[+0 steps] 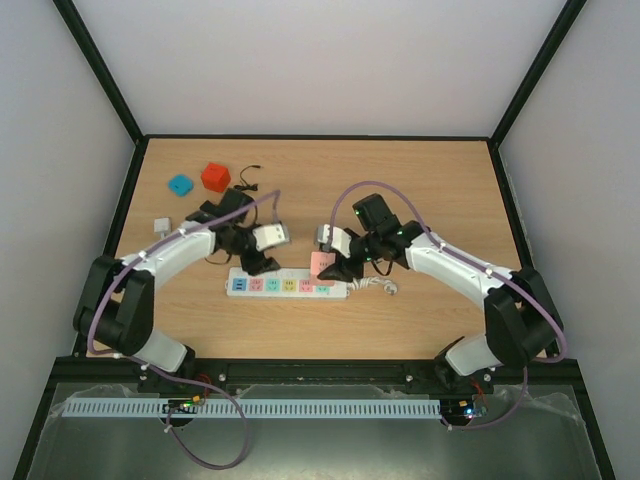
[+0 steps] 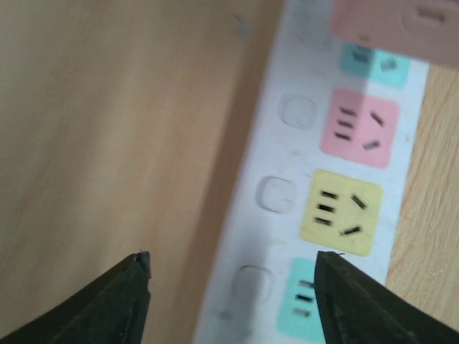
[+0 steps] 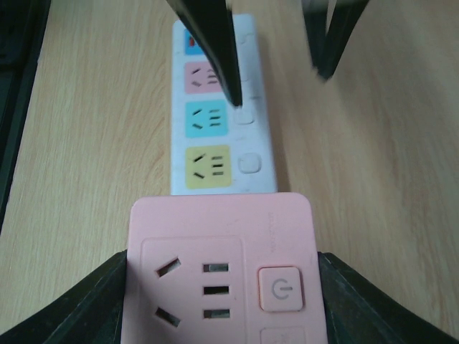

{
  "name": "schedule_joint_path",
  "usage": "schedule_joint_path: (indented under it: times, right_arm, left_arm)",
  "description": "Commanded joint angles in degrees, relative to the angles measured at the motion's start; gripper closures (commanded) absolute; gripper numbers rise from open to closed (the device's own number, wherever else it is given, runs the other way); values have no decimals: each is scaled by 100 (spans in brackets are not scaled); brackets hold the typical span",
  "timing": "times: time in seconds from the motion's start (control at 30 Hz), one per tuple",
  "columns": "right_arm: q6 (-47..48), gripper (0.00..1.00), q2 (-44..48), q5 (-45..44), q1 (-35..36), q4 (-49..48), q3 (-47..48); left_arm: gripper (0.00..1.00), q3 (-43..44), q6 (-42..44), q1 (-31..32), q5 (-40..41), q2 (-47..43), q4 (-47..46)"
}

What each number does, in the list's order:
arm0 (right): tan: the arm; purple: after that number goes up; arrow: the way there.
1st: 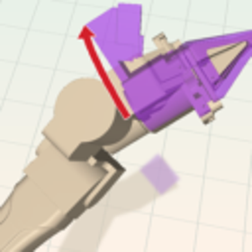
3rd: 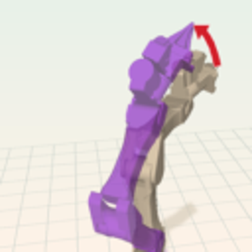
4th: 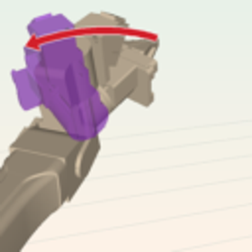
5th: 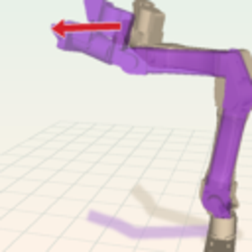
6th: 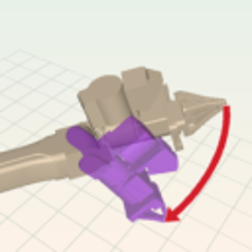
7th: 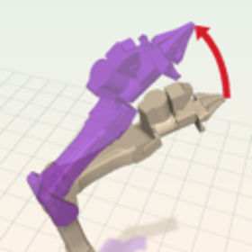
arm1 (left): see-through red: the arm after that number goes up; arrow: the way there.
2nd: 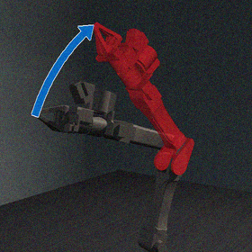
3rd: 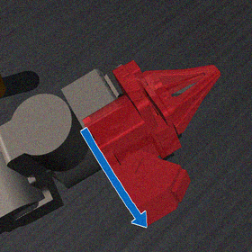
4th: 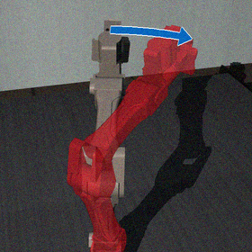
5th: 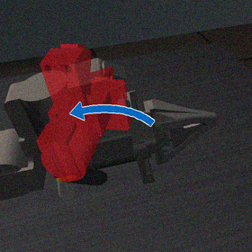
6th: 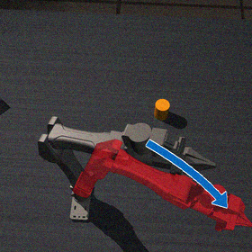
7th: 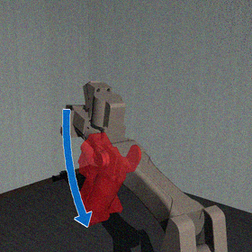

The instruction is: Pull the plug off the socket

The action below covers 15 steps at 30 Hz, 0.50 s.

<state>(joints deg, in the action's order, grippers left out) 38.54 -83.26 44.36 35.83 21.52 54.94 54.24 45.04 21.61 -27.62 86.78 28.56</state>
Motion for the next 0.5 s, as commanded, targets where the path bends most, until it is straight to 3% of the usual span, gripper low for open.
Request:
schedule_joint_path:
  times: [0.0,0.23,0.47]
  right_arm:
    - [-1167,78,339,266,-262,-704,280]
    - [-3474,80,339,167,-694,-2249,351]
    - [-5129,76,120,-133,-933,-3444,254]
  left_arm:
    - [23,729,-328,-609,-786,-365,403]
    - [1,1124,-1102,-816,-627,-730,-132]
    - [0,1221,-1532,-527,-242,-906,-483]
